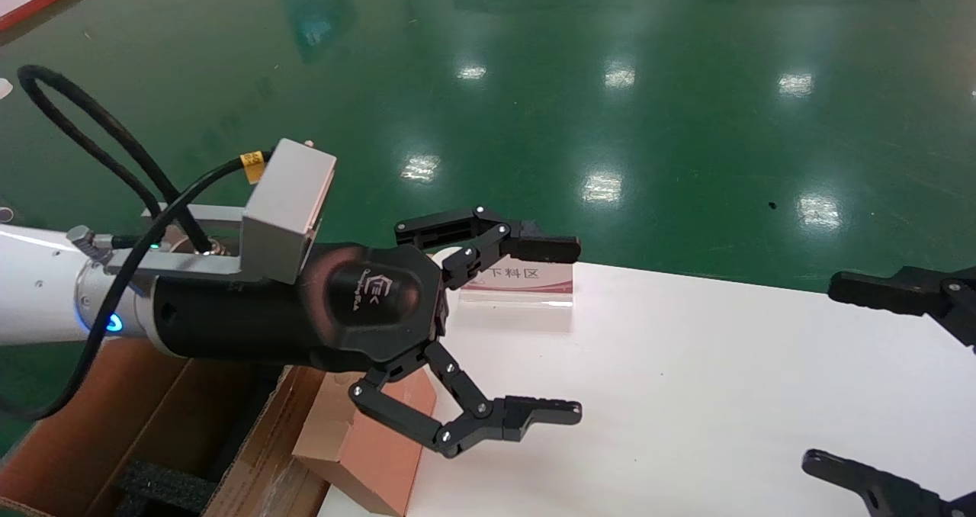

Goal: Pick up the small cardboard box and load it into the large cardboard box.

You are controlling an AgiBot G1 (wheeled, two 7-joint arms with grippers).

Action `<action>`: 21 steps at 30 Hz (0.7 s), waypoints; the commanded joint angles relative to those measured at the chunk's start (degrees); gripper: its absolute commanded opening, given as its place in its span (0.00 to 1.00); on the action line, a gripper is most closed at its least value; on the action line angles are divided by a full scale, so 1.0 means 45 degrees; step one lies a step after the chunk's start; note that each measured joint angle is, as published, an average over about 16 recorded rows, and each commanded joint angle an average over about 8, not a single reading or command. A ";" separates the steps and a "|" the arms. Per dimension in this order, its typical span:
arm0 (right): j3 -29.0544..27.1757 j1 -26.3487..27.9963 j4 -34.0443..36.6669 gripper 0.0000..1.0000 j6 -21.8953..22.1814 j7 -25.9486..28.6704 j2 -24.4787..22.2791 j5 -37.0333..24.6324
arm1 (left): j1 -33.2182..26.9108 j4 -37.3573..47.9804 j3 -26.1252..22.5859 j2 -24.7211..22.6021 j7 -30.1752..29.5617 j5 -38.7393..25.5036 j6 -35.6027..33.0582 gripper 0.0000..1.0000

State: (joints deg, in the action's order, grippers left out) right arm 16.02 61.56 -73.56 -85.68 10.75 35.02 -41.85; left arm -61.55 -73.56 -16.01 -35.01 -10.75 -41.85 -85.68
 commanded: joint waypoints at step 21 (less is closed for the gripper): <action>0.0006 0.0004 0.0011 1.00 -0.0001 -0.0007 0.0001 0.0003 | -0.0285 -0.0322 -0.0358 0.0347 -0.0722 -0.0914 0.0324 1.00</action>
State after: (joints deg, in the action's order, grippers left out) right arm 16.05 61.58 -73.51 -85.68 10.72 35.02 -41.83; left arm -63.57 -75.19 -18.17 -33.25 -15.32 -46.99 -84.32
